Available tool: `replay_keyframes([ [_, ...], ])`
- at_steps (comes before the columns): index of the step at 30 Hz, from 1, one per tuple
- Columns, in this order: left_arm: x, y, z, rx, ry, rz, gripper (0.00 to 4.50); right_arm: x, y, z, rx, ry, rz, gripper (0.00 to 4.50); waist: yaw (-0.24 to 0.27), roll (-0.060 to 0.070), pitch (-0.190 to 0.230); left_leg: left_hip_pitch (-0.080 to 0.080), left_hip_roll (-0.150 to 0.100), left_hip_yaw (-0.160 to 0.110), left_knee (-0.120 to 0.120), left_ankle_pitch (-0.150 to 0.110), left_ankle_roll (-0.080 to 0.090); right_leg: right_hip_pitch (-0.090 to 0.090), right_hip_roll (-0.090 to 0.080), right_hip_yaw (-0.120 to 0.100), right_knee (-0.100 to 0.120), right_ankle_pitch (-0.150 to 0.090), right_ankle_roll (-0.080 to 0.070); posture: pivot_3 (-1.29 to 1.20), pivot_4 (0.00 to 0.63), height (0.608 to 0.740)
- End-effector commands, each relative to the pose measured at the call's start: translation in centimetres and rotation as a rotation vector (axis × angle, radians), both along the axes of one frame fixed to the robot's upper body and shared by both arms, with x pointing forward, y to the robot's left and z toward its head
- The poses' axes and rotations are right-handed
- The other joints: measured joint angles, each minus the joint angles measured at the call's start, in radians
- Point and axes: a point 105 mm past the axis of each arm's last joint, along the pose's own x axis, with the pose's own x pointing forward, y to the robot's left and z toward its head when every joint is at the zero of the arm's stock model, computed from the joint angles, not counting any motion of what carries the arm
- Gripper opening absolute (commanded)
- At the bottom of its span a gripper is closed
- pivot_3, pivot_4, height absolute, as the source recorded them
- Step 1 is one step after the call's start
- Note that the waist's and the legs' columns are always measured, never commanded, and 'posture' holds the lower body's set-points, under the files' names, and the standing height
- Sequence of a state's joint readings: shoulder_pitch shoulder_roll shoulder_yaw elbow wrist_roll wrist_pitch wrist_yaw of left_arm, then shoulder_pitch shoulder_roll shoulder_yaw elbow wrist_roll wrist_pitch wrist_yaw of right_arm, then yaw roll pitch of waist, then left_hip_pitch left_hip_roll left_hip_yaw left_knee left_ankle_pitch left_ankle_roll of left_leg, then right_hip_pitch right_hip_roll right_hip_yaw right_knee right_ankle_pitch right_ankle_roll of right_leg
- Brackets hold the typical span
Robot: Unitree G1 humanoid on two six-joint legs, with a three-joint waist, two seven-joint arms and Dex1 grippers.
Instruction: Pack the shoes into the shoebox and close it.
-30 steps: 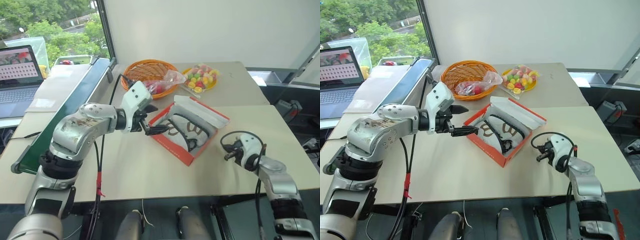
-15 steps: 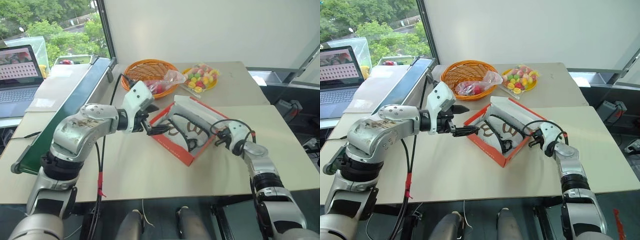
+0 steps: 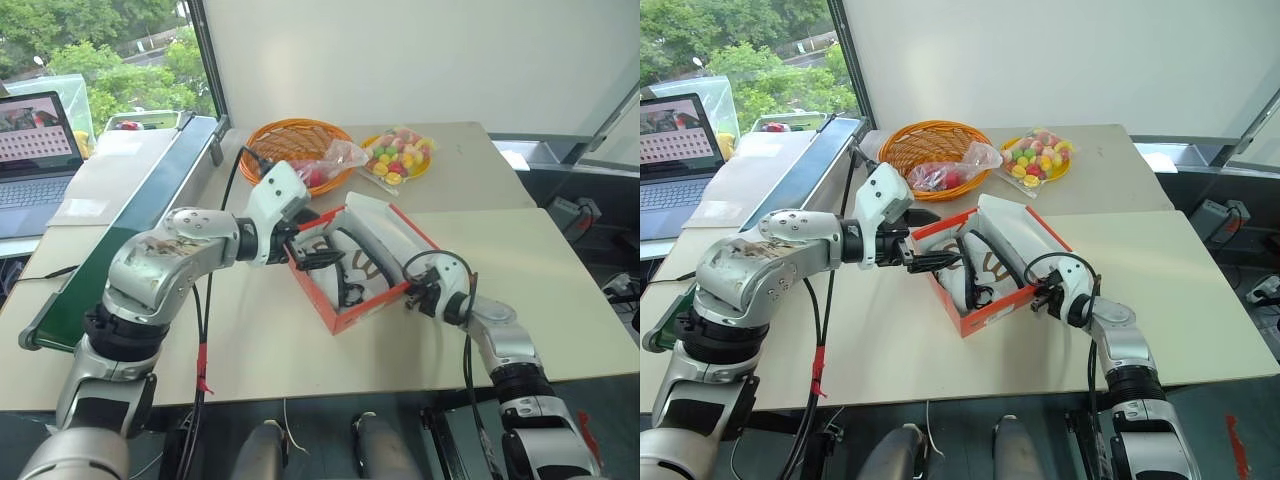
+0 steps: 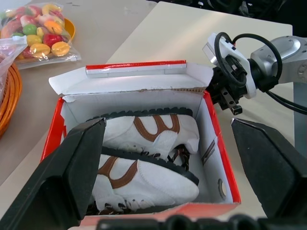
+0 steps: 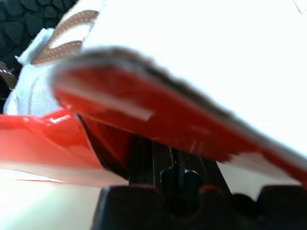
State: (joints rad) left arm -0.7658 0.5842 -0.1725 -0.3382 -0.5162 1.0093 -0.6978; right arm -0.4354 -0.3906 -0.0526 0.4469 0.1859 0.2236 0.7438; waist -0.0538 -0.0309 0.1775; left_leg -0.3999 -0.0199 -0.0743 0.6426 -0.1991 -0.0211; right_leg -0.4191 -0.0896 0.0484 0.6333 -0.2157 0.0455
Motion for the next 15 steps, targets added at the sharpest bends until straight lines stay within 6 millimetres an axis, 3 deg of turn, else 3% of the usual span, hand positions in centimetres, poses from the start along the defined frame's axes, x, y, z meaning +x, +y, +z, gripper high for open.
replay_keyframes([
  [1, -0.1, -0.1, 1.2, -0.021, -0.052, -0.006, 4.49, 0.5, -0.7, 1.4, 0.031, -0.064, -0.056, 0.0, 0.0, 0.0, 0.0, 0.0, 0.0, 0.0, 0.0, 0.0, 0.0, 0.0, 0.0, 0.0, 0.0, 0.0, 0.0, 0.0, 0.15, 0.74],
  [6, -0.2, -0.2, 1.3, -0.025, -0.056, -0.011, 4.49, 0.9, -1.5, 2.1, 0.039, -0.089, -0.103, 0.0, 0.004, 0.0, 0.0, 0.0, 0.0, 0.0, 0.0, 0.0, 0.0, 0.0, 0.0, 0.0, 0.0, 0.0, 0.0, 0.0, 0.15, 0.74],
  [11, -0.4, -1.0, 2.9, -0.102, -0.092, -0.042, 4.49, 1.4, -2.4, 2.4, -0.006, -0.109, -0.146, 0.0, 0.007, 0.0, 0.0, 0.0, 0.0, 0.0, 0.0, 0.0, 0.0, 0.0, 0.0, 0.0, 0.0, 0.0, 0.0, 0.0, 0.15, 0.74],
  [15, -0.3, -1.1, 3.2, -0.115, -0.102, -0.036, 4.49, 2.3, -3.4, 3.6, 0.014, -0.169, -0.216, 0.0, 0.006, 0.0, 0.0, 0.0, 0.0, 0.0, 0.0, 0.0, 0.0, 0.0, 0.0, 0.0, 0.0, 0.0, 0.0, 0.0, 0.15, 0.74],
])
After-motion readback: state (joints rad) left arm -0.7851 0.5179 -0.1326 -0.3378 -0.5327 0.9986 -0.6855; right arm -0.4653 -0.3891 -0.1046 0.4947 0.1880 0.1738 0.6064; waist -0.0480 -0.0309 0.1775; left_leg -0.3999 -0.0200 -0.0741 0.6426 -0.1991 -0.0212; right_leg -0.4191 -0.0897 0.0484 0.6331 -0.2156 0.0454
